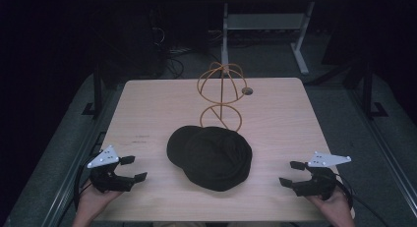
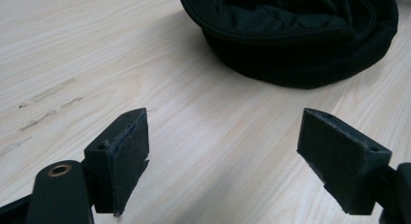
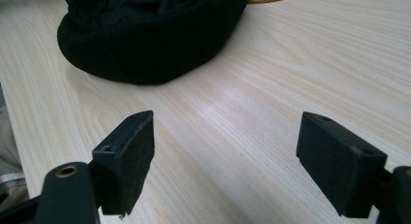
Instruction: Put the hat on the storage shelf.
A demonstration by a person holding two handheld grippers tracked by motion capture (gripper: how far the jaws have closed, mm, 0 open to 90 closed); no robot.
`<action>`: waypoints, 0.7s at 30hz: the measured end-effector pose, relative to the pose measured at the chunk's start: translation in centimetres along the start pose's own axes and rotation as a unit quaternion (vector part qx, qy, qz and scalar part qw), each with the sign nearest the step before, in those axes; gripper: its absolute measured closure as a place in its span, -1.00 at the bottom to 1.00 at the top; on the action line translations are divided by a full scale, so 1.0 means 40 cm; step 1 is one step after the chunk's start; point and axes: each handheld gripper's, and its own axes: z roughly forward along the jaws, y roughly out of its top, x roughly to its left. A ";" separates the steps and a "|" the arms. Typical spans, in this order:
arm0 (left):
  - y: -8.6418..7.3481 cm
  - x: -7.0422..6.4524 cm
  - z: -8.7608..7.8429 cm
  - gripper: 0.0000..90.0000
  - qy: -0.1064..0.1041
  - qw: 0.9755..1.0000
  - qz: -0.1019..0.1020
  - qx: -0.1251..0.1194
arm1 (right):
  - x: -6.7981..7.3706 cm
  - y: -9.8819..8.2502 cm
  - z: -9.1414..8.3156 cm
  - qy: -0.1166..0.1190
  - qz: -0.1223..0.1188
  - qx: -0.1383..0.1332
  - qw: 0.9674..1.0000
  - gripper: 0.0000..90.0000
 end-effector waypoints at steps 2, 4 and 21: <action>0.011 -0.009 0.003 -0.60 -0.004 1.000 0.005 -0.002 | 0.000 0.000 0.001 0.001 -0.001 0.002 1.000 -0.54; 0.025 -0.020 0.004 -0.60 -0.010 1.000 0.011 -0.004 | 0.000 -0.001 0.001 0.001 -0.002 0.004 1.000 -0.54; 0.132 -0.128 0.048 -0.55 -0.070 0.993 0.091 0.010 | 0.013 0.007 0.006 0.007 -0.003 0.000 1.000 -0.56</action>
